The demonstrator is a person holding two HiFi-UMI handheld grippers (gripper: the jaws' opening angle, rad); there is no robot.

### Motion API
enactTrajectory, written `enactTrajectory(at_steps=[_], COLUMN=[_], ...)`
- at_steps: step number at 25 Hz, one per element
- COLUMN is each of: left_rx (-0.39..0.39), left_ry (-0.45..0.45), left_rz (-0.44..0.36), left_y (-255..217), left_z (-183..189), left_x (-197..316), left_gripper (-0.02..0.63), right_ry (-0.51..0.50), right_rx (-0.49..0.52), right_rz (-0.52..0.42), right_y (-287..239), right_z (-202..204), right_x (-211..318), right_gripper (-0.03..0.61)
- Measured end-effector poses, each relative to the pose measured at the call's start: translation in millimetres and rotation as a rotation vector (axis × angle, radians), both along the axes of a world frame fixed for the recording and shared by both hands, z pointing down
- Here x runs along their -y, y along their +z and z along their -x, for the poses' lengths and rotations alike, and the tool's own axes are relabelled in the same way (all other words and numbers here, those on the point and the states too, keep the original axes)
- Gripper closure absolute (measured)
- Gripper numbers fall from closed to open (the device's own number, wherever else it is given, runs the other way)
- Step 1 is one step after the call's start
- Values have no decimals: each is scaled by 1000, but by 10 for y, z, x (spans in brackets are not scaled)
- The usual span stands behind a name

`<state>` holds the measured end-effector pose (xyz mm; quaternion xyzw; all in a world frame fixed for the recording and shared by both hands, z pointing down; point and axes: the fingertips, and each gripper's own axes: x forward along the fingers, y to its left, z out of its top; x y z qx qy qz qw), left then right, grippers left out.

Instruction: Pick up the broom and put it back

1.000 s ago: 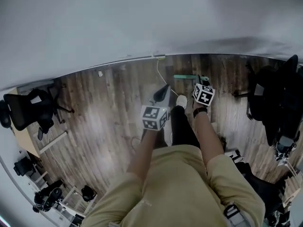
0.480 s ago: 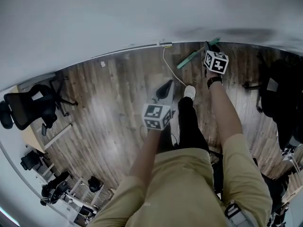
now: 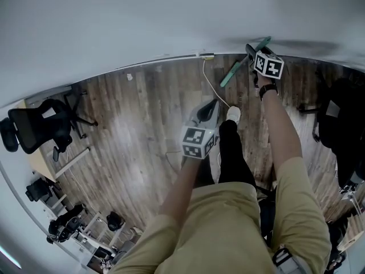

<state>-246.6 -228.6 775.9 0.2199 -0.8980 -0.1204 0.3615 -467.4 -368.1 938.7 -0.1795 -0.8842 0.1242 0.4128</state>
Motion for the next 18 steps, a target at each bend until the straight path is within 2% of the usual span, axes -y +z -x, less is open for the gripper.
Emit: enactTrajectory(at_steps=[2,4,7,12,18], left_rx=[3,8,-1,11,16], left_ry=[11,20,23,63,81], left_rz=[-6,-7,-9,31,20], left_y=[-29,-64,-82,-117,-339], left_z=[22,24,-14,-52,-134], left_x=[7,15,25,19,-59], left_gripper=[612,612,612,612,612], right_ry=[-58,-115,-117,-2,195], right_rx=[-15,-24,-25,-9,-14], right_rz=[-2,-23,-26,-25,22], right_y=[48,64,63,-122,-538], right_z=[-38,-107,-206,-423,-1217], right_x=[-65,-117,-72,111,148], right_gripper=[228,177,124,140,223])
